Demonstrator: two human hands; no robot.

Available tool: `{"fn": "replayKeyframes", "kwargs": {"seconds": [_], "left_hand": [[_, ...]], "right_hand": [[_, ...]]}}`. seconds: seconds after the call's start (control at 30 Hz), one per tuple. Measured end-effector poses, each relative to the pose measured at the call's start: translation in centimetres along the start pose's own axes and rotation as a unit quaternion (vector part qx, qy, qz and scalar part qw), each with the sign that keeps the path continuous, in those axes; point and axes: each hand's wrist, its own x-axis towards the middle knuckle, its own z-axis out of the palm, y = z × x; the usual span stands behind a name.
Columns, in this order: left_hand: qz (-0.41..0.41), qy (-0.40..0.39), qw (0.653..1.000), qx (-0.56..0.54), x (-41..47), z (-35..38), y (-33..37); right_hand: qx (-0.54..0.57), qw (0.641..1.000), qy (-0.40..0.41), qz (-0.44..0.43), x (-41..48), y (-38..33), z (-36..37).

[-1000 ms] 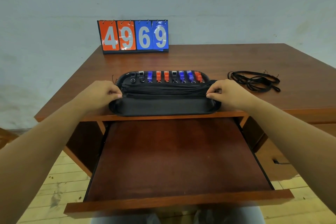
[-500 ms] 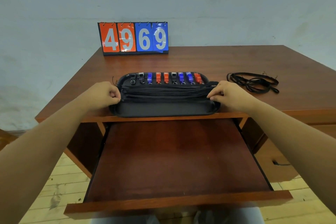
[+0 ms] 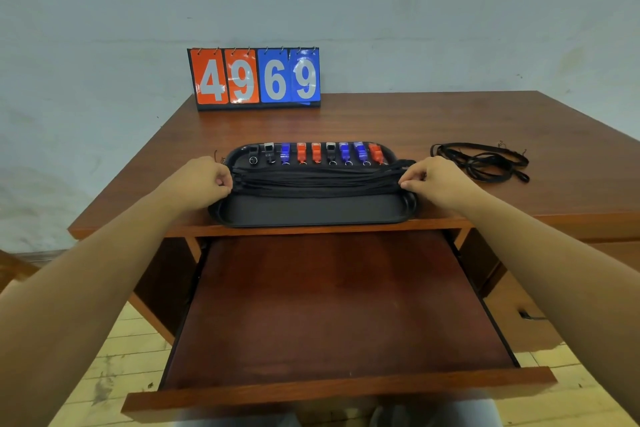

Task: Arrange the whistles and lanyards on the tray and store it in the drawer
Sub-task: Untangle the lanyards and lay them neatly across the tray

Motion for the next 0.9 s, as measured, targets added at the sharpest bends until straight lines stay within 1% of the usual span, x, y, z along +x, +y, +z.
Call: {"fn": "replayKeyframes", "kwargs": {"seconds": [0.27, 0.37, 0.47, 0.53, 0.63, 0.77, 0.9], "left_hand": [[-0.001, 0.004, 0.999, -0.042, -1.3, 0.4, -0.1], [-0.018, 0.037, 0.997, -0.059, -1.1, 0.3, 0.4], [-0.028, 0.071, 0.994, -0.082, -0.6, -0.5, 2.0], [-0.008, 0.083, 0.992, -0.092, -0.1, -1.1, 4.1], [0.037, 0.086, 0.988, -0.127, 1.3, -1.2, 8.8], [0.114, 0.049, 0.981, -0.146, 4.1, 0.2, 16.5], [0.183, 0.012, 0.973, -0.142, 6.6, 2.1, 23.8]], "right_hand": [[0.041, 0.999, -0.002, -0.012, -1.3, 0.9, -0.6], [0.053, 0.998, 0.012, -0.008, -1.5, 0.9, -0.6], [0.076, 0.996, 0.052, 0.012, -1.4, 0.9, -1.0], [0.067, 0.995, 0.075, 0.019, -1.3, 1.3, -1.8], [0.050, 0.995, 0.081, 0.031, -1.6, 2.9, -3.4], [0.035, 0.993, 0.084, 0.072, -1.8, 6.2, -5.3], [0.018, 0.991, 0.080, 0.104, -1.8, 8.6, -6.2]]}}
